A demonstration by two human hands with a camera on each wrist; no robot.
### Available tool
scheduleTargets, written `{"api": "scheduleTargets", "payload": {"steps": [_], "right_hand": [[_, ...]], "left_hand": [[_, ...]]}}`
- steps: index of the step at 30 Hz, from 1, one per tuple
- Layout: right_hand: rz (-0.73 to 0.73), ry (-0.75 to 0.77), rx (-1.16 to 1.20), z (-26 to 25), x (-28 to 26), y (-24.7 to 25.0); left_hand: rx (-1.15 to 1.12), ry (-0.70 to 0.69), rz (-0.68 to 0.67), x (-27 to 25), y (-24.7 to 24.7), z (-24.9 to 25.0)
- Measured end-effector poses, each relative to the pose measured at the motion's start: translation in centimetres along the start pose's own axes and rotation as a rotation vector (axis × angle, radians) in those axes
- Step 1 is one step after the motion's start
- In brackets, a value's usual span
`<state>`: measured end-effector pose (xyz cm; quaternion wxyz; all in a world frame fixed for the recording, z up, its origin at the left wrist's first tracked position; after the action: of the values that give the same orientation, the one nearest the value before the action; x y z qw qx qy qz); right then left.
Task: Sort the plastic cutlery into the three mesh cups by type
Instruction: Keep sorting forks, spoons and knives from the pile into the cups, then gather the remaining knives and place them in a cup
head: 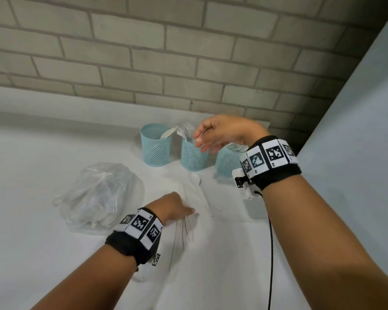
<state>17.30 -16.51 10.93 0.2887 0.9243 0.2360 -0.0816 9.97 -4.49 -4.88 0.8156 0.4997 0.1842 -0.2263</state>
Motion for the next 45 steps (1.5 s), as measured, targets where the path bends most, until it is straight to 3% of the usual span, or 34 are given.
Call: {"api": "scheduleTargets", "payload": {"steps": [4,10,20,24,27,34,45], "right_hand": [[-0.028,-0.118,-0.038,3.4,-1.8,-1.2],[-0.008,-0.268,-0.054,7.2,-3.3,-2.7],[0.197,-0.509,-0.439,11.7,-6.8,-0.6],[0.072,-0.662,-0.612,13.7,-7.8,-1.6],[-0.027,-0.656,-0.706,14.4,-8.4,-3.6],[0.180,-0.449,-0.512,15.7,-6.5,-5.7],[0.117,-0.540,-0.643,16.1,-5.0,-6.5]], "left_hand": [[0.205,0.012,0.128,-0.2,-0.3,0.9],[0.418,0.012,0.183,-0.1,-1.0,1.8],[0.355,0.018,0.198,-0.1,-0.1,1.3],[0.345,0.001,0.222,-0.4,0.1,1.3],[0.346,-0.011,0.227,-0.6,0.0,1.6],[0.366,-0.022,0.245,-0.7,-0.2,2.0],[0.359,0.037,0.219,-0.1,0.0,1.6]]}}
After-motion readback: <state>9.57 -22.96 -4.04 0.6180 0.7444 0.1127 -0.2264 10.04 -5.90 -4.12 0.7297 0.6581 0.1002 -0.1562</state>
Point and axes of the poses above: each hand's wrist, its own x-axis towards the middle knuckle, its own y-axis out of the back of the hand, z = x × y, the point moved 6 cm from there along x, towards the middle knuckle, and after that the axes turned 8 degrees about x, right-handed, at the moved point
